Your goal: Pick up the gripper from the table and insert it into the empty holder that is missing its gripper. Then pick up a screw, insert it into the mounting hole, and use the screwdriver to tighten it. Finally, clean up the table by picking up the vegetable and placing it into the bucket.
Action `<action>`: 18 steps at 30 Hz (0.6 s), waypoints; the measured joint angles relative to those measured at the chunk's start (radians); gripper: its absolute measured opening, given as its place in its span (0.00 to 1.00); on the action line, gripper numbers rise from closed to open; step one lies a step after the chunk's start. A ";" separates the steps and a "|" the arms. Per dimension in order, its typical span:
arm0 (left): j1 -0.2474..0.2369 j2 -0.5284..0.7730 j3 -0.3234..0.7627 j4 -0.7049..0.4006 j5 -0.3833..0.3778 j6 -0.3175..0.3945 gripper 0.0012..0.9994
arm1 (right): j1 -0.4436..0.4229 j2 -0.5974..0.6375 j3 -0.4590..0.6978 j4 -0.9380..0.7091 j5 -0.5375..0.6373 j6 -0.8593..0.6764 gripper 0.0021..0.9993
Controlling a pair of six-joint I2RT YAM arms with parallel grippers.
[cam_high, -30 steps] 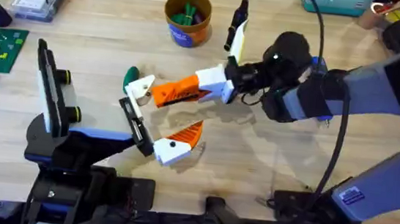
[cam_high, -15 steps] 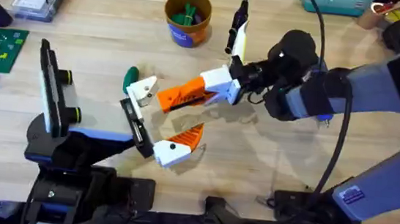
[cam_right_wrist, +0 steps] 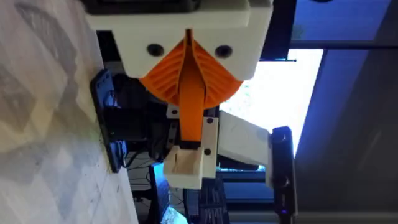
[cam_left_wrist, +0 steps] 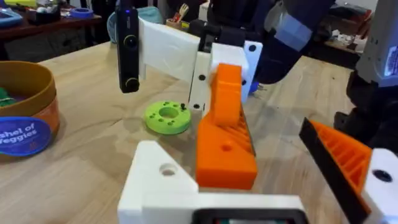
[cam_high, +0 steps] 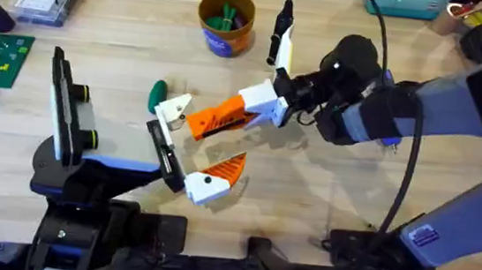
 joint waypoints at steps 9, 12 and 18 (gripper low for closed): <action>0.000 0.000 0.000 0.000 0.003 0.000 0.99 | 0.000 0.000 0.000 -0.010 0.040 -0.003 0.01; 0.000 0.000 0.000 0.000 0.003 0.000 0.99 | 0.000 0.000 0.000 -0.011 0.048 -0.003 0.01; 0.000 0.000 0.000 0.000 0.003 0.000 0.99 | 0.009 0.000 0.002 -0.066 0.056 -0.003 0.01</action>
